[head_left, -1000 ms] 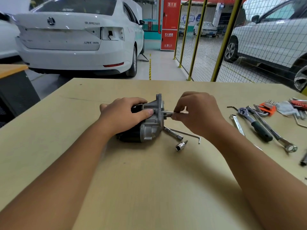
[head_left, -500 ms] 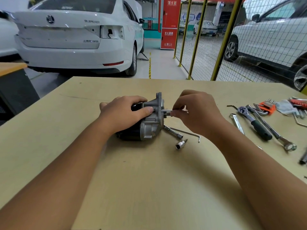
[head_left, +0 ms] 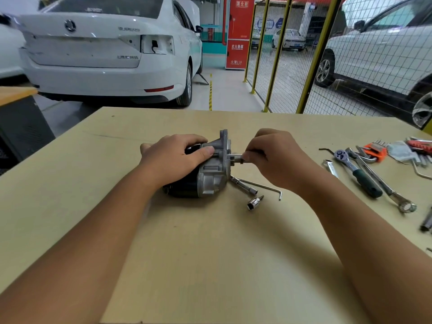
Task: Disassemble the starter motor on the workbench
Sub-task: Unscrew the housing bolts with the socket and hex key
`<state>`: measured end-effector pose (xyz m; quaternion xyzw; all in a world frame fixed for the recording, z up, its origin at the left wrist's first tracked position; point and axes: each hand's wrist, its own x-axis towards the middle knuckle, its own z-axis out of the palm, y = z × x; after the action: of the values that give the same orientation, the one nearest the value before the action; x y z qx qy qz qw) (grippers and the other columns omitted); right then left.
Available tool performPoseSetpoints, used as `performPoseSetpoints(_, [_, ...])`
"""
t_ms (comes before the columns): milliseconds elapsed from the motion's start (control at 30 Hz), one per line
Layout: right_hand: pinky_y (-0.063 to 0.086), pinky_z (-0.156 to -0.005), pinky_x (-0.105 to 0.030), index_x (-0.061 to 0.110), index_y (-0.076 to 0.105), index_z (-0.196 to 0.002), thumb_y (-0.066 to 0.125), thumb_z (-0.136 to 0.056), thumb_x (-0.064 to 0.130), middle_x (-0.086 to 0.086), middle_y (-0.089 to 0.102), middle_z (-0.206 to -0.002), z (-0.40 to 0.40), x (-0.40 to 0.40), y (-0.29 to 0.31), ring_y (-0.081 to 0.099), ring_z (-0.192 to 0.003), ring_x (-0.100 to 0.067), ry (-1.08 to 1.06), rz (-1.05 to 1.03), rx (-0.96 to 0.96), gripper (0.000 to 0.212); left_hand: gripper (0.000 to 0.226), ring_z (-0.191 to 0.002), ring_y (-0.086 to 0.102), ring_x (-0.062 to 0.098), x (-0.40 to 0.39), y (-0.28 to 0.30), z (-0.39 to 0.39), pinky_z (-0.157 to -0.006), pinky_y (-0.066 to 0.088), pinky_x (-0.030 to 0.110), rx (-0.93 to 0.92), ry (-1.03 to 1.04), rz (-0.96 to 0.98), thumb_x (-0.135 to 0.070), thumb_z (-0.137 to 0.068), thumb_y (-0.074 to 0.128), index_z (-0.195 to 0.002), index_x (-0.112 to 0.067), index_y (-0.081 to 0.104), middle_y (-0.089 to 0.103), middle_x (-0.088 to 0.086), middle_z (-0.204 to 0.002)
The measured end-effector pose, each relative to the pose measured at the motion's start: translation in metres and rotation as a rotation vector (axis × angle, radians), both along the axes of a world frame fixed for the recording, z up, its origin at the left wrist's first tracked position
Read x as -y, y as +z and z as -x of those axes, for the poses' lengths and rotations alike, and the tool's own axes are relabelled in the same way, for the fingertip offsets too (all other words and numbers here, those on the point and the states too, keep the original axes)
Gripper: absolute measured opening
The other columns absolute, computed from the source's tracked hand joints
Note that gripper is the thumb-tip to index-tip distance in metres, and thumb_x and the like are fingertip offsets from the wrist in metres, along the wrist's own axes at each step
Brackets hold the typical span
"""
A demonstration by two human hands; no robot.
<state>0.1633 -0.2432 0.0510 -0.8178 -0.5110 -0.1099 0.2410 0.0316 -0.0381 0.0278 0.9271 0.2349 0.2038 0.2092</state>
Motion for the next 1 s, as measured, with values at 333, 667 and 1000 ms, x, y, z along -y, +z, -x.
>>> performPoseSetpoints(333, [0.047, -0.071, -0.036, 0.02, 0.074, -0.091, 0.065, -0.095, 0.033, 0.002, 0.064, -0.082, 0.0046, 0.0032, 0.0017, 0.055, -0.077, -0.017, -0.008, 0.005, -0.016, 0.016, 0.066, -0.125, 0.054, 0.014, -0.0001, -0.0008, -0.0003, -0.091, 0.023, 0.041, 0.004, -0.001, -0.027, -0.089, -0.072, 0.034, -0.125, -0.059, 0.059, 0.065, -0.026, -0.126])
performPoseSetpoints(667, [0.041, -0.068, -0.028, 0.015, 0.078, -0.091, 0.073, -0.089, 0.016, 0.007, 0.057, -0.085, 0.0, 0.0052, 0.006, 0.05, -0.074, -0.01, -0.027, -0.004, 0.056, 0.006, 0.06, -0.119, 0.054, 0.012, -0.0007, -0.0006, 0.0002, -0.089, 0.021, 0.041, 0.005, -0.006, 0.007, -0.088, -0.073, 0.036, -0.122, -0.062, 0.058, 0.063, -0.029, -0.116])
performPoseSetpoints(1000, [0.043, -0.068, -0.031, 0.013, 0.074, -0.092, 0.064, -0.096, 0.021, -0.001, 0.066, -0.078, -0.0008, 0.0042, 0.0009, 0.057, -0.074, -0.02, 0.019, -0.029, -0.012, 0.014, 0.06, -0.123, 0.053, 0.013, -0.0009, -0.0011, -0.0008, -0.09, 0.022, 0.041, 0.002, -0.008, -0.009, -0.087, -0.077, 0.031, -0.123, -0.06, 0.059, 0.065, -0.026, -0.122])
